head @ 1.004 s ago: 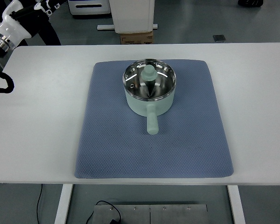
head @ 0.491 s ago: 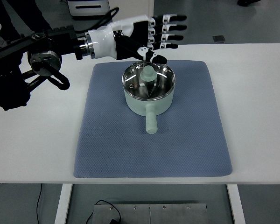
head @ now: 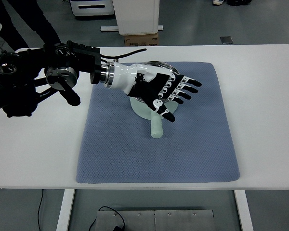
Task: Rotate green pot handle
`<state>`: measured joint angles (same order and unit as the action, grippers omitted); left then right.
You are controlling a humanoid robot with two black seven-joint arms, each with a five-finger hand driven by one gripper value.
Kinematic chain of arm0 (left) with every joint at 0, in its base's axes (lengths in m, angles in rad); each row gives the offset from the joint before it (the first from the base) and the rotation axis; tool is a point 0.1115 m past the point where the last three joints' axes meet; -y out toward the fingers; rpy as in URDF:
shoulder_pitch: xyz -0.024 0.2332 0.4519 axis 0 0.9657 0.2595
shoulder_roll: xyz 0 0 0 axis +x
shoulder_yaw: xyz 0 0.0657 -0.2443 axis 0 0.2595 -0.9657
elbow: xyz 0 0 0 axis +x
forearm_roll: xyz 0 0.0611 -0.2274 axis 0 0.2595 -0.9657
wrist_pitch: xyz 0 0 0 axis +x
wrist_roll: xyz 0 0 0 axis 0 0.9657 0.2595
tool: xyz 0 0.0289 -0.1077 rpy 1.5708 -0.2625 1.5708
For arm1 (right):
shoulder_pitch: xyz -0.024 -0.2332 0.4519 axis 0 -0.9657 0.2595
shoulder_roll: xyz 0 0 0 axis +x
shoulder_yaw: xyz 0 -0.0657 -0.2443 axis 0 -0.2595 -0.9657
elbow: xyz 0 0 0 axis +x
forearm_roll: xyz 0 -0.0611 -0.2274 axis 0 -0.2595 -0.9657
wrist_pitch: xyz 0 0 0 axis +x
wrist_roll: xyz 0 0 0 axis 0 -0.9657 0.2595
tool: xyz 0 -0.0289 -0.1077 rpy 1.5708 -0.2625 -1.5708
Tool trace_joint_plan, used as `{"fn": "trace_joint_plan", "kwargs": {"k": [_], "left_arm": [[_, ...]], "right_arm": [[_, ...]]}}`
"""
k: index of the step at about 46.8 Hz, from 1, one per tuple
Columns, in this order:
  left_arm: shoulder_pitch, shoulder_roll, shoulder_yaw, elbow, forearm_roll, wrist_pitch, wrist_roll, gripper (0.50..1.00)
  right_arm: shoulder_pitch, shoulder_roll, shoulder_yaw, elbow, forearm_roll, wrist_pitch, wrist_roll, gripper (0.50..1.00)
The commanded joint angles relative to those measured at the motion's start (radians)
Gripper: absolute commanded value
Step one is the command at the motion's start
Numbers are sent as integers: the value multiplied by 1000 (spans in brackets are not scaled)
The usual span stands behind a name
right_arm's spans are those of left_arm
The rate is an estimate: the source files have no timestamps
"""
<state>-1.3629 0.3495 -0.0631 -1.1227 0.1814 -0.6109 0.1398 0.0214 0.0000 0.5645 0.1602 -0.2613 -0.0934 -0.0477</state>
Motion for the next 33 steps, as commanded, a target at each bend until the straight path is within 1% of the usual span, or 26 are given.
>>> {"fn": "trace_joint_plan", "kwargs": {"k": [1,14,17,22,33], "left_arm": [[-2,-1,19,0,0,0,4,1000],[-5,-12,97,0,0,0,4,1000],[-7,-17,112,0,0,0,9,1000],[-13,-17,137,0,1,0,43,1000],[-27,-17,151,0,42,0,46,1000]], "right_arm": [[0,0,0,-1,-1,0,0,1000],[0,0,0,1,1,0,0,1000],[0,0,0,-1,1,0,0,1000],[0,0,0,-1,-1,0,0,1000],[0,0,0,1,-1,0,0,1000]]}}
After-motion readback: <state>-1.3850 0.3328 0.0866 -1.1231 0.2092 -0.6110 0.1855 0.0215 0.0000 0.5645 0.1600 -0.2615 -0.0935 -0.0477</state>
